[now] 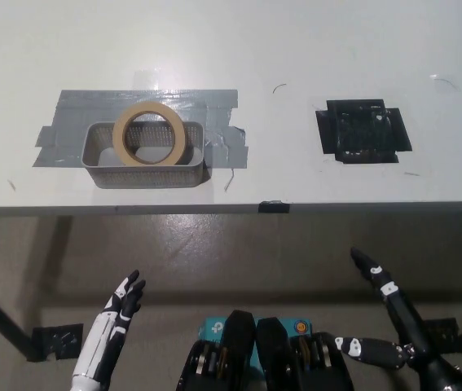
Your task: The robot picks the tape placed on the black area with right hand and places it in the small grey container.
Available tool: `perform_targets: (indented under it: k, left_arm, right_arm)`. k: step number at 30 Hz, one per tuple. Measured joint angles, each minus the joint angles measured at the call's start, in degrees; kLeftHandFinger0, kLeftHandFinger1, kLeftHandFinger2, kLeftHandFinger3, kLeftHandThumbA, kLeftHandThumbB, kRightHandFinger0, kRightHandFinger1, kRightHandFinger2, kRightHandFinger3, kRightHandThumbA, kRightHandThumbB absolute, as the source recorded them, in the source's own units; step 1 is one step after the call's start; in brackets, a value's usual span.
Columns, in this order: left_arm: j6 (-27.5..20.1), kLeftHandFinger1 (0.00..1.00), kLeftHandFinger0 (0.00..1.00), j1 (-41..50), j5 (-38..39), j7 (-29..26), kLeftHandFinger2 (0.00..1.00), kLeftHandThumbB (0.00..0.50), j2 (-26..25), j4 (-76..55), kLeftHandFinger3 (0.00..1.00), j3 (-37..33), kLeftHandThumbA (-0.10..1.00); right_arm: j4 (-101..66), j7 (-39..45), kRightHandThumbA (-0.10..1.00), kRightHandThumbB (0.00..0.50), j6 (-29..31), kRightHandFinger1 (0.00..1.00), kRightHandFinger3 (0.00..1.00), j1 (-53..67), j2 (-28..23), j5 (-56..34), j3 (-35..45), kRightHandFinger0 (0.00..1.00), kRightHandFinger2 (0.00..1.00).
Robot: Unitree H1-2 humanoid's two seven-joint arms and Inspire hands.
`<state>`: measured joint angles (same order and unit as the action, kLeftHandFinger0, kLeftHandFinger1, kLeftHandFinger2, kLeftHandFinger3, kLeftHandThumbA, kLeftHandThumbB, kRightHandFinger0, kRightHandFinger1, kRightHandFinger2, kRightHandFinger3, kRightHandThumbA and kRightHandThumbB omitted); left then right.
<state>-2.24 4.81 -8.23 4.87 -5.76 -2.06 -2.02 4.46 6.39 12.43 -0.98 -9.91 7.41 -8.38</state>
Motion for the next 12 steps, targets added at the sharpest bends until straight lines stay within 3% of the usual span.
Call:
perform_targets:
  k: [2,6,9,12]
  left_arm:
    - [0.0,1.0,1.0,0.3,0.0,0.0,1.0,0.093,0.0,0.0,1.0,0.0,1.0]
    - [0.0,1.0,1.0,0.5,0.0,0.0,1.0,0.09,0.0,0.3,1.0,0.0,1.0]
    - [0.0,1.0,1.0,0.5,0.0,0.0,1.0,0.091,0.0,0.7,1.0,0.0,1.0]
    - [0.0,1.0,1.0,0.6,0.2,0.0,1.0,0.125,0.0,0.8,1.0,0.1,1.0]
  right_arm:
    - [0.0,0.4,1.0,0.198,0.0,1.0,1.0,0.2,0.0,-0.7,0.0,1.0,1.0]
    - [-0.7,1.9,1.0,0.282,-1.0,1.0,1.0,1.0,1.0,-4.9,0.6,1.0,1.0]
    - [-1.5,2.9,1.0,0.275,-2.6,1.0,1.0,1.7,1.9,-8.2,1.1,1.0,1.0]
    - [-1.8,3.8,1.0,0.292,-4.0,1.0,1.0,2.0,2.6,-11.1,1.5,1.0,1.0]
